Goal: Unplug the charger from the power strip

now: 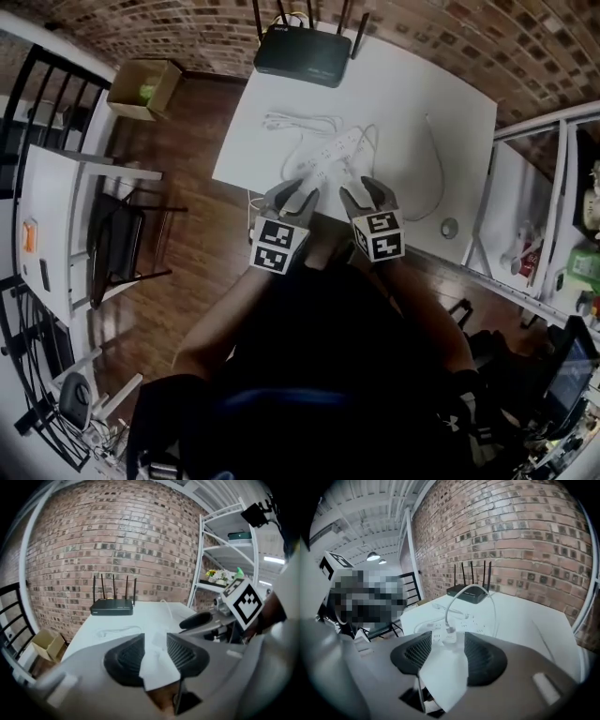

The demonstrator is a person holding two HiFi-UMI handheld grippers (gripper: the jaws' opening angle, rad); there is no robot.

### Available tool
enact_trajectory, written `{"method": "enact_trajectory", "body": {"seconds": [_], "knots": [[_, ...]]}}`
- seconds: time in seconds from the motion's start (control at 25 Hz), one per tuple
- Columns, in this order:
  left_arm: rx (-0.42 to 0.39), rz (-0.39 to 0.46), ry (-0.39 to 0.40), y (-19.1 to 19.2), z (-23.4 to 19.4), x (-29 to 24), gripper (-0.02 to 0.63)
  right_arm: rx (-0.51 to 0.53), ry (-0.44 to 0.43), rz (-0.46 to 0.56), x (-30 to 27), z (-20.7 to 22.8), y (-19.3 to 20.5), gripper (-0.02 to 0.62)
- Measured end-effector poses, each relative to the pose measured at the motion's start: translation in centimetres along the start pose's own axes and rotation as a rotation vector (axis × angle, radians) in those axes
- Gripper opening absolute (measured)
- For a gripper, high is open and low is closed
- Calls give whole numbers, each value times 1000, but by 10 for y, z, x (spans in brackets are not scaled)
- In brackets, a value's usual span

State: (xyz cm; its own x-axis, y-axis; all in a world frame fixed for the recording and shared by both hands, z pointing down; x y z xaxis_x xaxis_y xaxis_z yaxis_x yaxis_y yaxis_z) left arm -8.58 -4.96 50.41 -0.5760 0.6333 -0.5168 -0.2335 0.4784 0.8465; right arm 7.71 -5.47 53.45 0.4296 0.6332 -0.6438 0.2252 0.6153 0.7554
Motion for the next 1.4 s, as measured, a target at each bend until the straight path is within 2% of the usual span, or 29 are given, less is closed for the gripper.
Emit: {"method": "enact_trajectory", "body": {"seconds": [0.16, 0.36, 0.68, 0.84, 0.88, 0.92, 1.2, 1.4], "knots": [[3, -75, -23, 17, 0, -17, 191, 10, 3, -47, -22, 2, 4, 256], [28, -91, -64, 26, -13, -36, 193, 72, 26, -84, -45, -2, 2, 253], [-125, -158, -49, 47, -21, -70, 193, 124, 78, -139, -65, -4, -2, 238], [-148, -165, -41, 49, -23, -79, 193, 142, 85, -138, -67, -6, -4, 190], [-152, -165, -37, 49, -23, -81, 193, 146, 77, -138, -67, -8, -4, 151], [-156, -165, -32, 48, -23, -83, 193, 151, 70, -140, -68, -9, -4, 143], [-183, -170, 13, 42, -20, -87, 193, 143, 65, -193, -64, -11, -2, 140], [-261, -214, 44, 44, -10, -97, 192, 145, 70, -189, -61, -11, -2, 140]]}}
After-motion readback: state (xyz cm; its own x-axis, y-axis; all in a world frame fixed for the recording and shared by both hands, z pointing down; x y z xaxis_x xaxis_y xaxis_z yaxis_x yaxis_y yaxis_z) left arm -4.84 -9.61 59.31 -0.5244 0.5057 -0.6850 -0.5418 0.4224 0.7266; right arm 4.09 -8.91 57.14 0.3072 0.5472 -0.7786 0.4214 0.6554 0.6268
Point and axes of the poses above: the fingertips, and each gripper's own axes: x backward along the fingers, z to its right, y out of its underside, the point moved 7 cm from there along x, backward along the fingers, and after that the axes turned 1 degree about -x, right-handed, at the moved point
